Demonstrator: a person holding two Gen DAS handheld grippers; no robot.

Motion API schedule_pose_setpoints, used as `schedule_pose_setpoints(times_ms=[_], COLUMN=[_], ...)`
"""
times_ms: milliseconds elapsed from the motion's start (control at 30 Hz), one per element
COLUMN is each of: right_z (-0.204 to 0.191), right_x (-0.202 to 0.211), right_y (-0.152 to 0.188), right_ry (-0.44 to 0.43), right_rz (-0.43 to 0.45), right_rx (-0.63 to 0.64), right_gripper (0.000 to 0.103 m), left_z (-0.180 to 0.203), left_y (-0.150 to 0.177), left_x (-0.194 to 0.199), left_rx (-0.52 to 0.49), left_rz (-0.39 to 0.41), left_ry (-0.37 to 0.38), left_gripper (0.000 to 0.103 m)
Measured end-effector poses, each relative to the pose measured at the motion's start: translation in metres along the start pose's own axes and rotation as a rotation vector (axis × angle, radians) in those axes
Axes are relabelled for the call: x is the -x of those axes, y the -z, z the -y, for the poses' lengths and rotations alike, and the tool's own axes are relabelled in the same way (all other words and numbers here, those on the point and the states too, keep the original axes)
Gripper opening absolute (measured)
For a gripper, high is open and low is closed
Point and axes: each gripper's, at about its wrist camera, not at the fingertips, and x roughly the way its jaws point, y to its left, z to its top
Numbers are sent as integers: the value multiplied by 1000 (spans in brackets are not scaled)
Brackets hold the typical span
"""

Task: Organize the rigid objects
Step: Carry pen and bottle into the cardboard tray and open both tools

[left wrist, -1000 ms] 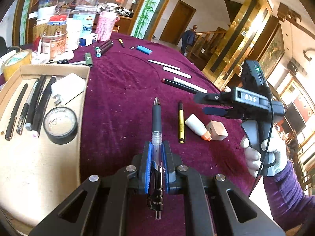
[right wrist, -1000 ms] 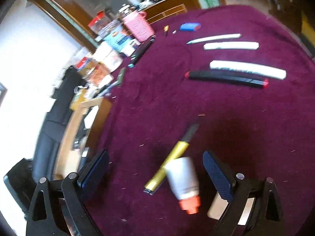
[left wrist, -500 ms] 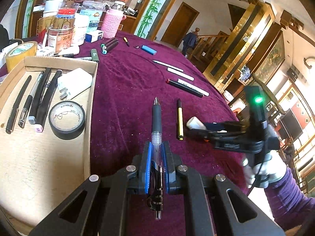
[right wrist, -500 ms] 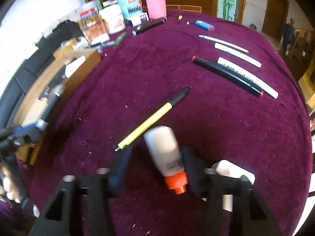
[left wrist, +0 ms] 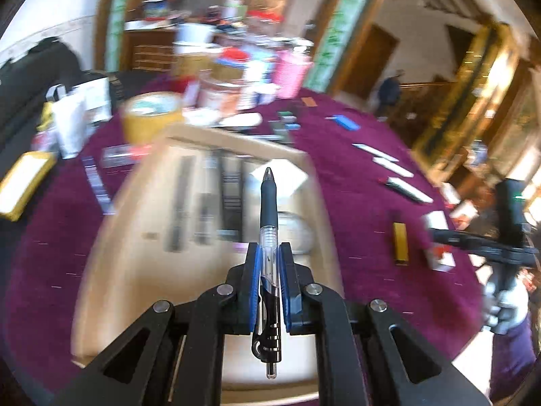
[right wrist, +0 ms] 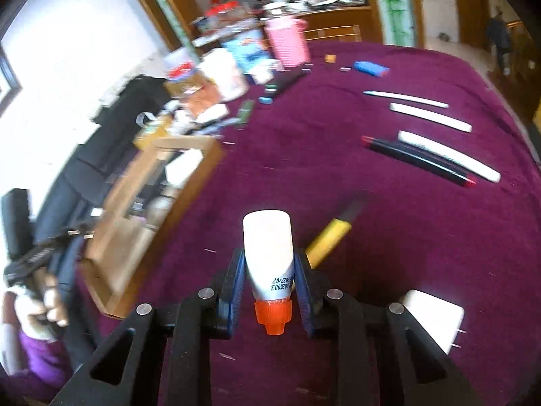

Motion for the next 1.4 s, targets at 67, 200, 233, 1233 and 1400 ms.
schedule_pose_setpoints(times_ms=[67, 200, 233, 1233, 1400], right_z=[-21, -60, -69, -167, -167], right_x=[-12, -39, -46, -180, -188], right_y=[-9, -21, -23, -46, -49], right_ry=[-68, -146, -160, -269, -215], right_rz=[-19, -60, -70, -330, -337], right_rx=[9, 39, 47, 92, 92], right_gripper=[30, 31, 31, 32, 37], left_z=[-18, -43, -45, -63, -67], left_y=[-4, -17, -21, -52, -38], left_x=[-7, -29, -34, -10, 10], left_rx=[16, 15, 6, 65, 89], left_rz=[-25, -84, -96, 22, 47], left_ry=[-49, -133, -147, -17, -12], left_gripper=[11, 11, 11, 59, 60])
